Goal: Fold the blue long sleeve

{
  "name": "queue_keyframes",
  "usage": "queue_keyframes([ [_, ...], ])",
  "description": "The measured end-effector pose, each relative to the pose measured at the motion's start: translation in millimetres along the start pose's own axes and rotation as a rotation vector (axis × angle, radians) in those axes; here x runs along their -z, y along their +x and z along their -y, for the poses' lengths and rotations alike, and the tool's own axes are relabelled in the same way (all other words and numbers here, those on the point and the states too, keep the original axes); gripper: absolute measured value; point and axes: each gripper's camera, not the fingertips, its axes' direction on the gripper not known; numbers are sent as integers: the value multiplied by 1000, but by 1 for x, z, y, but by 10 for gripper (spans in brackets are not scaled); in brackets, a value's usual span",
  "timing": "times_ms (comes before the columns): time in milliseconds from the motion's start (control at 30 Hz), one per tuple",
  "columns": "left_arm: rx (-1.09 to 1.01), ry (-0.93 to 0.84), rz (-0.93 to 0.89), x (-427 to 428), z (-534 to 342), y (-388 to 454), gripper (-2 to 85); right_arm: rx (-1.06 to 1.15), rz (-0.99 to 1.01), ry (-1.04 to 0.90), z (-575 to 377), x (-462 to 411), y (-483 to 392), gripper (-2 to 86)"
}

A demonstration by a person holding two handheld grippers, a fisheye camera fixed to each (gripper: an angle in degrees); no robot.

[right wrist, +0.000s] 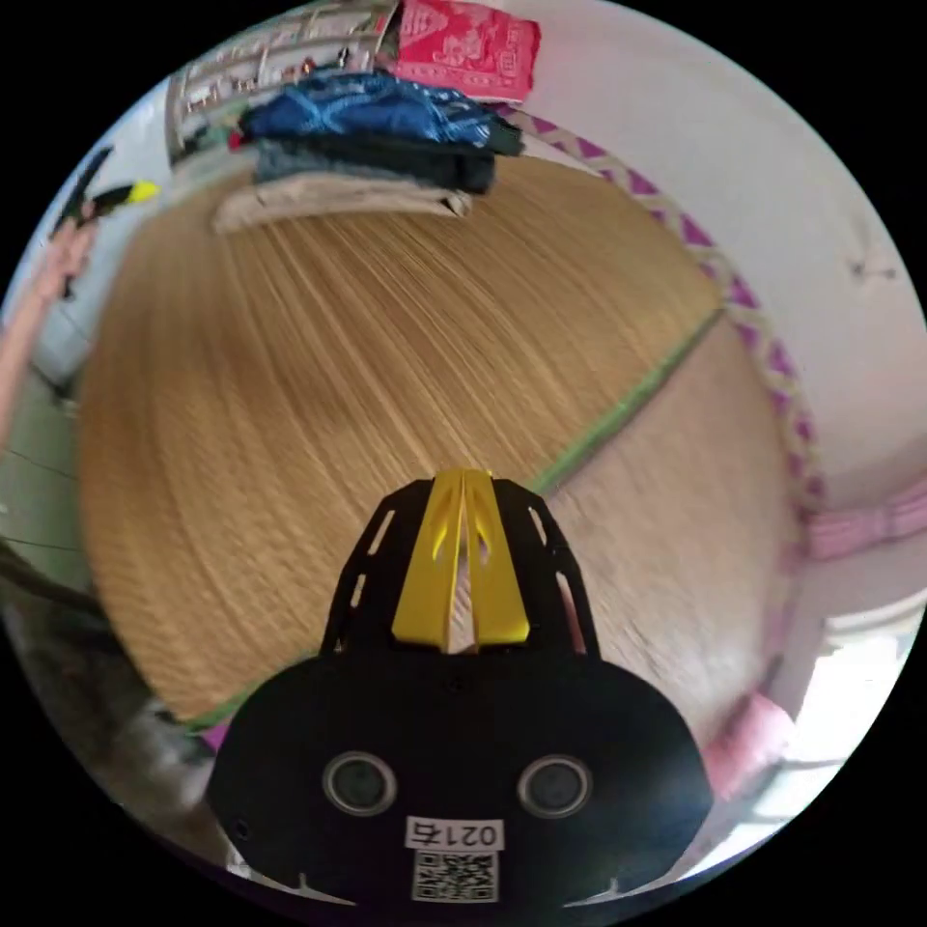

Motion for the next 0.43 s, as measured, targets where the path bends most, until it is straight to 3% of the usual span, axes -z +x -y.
queue_keyframes([
  [67, -1, -149, -29, -85, -6, 39, -10, 40, -375, -71, -45, 14, -39, -9],
  [133, -4, -223, -67, -140, -7, 58, -10, 59, -536, -91, -78, 22, -53, -10],
  [300, 102, -351, -165, -266, 14, 62, -10, -172, -608, -220, -117, 55, -5, -10],
  [433, 200, -426, -335, -357, 42, 56, -9, -359, -775, -361, -114, 73, 59, -10],
])
